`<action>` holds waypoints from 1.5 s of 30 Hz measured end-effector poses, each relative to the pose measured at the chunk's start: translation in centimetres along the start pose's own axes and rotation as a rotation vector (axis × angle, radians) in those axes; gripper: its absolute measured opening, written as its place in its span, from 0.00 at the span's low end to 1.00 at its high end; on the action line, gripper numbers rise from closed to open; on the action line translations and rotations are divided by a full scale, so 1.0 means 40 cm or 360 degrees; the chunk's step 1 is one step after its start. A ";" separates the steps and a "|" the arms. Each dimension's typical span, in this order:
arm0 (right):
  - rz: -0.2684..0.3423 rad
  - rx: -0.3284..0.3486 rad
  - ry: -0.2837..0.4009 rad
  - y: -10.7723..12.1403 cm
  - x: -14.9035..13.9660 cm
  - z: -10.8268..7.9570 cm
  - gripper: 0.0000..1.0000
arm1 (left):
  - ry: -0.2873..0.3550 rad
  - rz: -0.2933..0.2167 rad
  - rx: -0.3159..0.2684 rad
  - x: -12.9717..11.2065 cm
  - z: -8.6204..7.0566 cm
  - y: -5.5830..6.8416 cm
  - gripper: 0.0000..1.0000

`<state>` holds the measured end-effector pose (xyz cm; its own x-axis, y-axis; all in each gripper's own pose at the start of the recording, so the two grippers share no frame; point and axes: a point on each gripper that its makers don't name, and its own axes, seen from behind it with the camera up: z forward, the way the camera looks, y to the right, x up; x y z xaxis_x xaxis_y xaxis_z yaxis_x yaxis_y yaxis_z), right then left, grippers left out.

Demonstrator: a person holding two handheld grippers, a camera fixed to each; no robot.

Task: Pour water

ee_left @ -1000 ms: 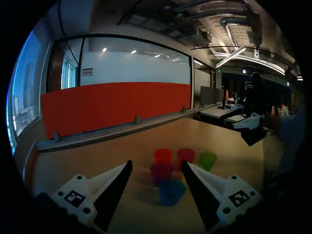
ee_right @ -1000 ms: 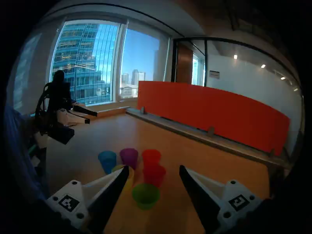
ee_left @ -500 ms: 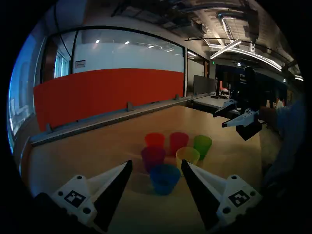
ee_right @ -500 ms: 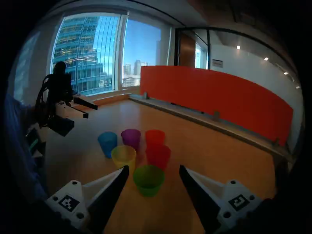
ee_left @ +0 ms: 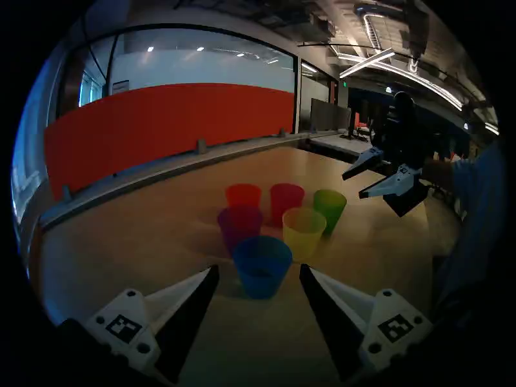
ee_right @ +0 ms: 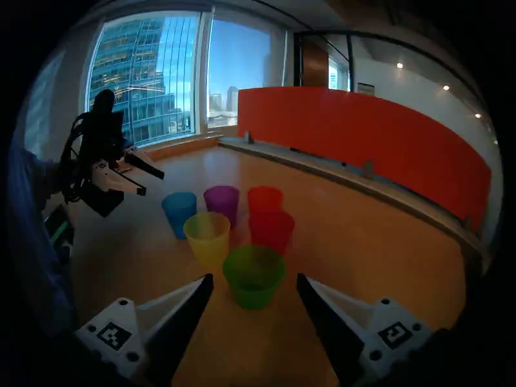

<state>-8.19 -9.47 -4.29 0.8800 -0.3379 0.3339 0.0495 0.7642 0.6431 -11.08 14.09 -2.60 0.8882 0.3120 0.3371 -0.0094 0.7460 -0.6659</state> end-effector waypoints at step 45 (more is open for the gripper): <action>-0.0086 0.0088 -0.0229 -0.004 -0.065 0.145 1.00 | -0.0218 0.0057 -0.0187 -0.059 0.165 0.029 0.93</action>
<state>-13.22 -11.89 -1.25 0.7999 -0.4560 0.3902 0.0656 0.7127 0.6984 -16.22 18.12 0.22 0.8175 0.4202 0.3939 0.0209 0.6618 -0.7494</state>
